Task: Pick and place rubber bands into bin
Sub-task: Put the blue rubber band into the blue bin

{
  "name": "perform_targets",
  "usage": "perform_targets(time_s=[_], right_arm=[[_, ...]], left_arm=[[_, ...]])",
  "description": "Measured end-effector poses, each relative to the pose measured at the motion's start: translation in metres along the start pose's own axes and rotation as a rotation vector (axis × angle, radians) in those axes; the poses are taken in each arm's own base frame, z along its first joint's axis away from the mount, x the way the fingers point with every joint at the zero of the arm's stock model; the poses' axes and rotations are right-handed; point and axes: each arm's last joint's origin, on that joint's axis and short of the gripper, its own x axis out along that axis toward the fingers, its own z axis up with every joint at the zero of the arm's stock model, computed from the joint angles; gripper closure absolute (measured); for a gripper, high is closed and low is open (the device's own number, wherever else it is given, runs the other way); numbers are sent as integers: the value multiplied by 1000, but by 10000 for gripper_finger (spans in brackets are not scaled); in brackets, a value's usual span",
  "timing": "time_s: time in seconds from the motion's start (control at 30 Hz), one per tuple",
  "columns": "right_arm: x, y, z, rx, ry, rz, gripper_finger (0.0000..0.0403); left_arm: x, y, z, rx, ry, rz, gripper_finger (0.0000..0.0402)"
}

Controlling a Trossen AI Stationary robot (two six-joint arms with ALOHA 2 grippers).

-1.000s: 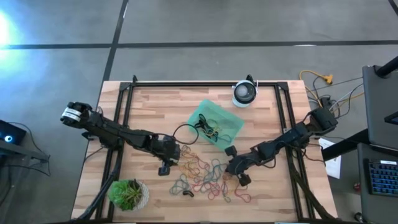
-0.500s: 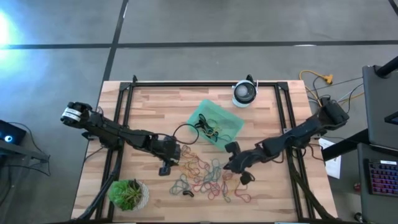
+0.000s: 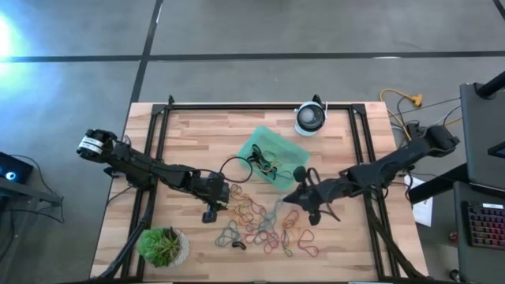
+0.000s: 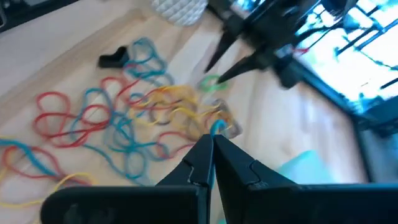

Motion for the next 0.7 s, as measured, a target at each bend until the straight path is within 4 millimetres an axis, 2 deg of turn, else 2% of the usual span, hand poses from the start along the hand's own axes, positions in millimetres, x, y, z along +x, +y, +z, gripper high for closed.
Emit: perform_targets(time_s=[0.17,0.33,0.7], right_arm=[[-13,-10,6,-57,-31,-101,394],[-18,-26,4,-84,0,-213,394],[-5,-76,-28,66,145,-374,394]], left_arm=[[0,0,1,25,-9,0,301],[0,-1,5,35,-50,-10,301],[-1,-2,8,79,-76,-14,301]])
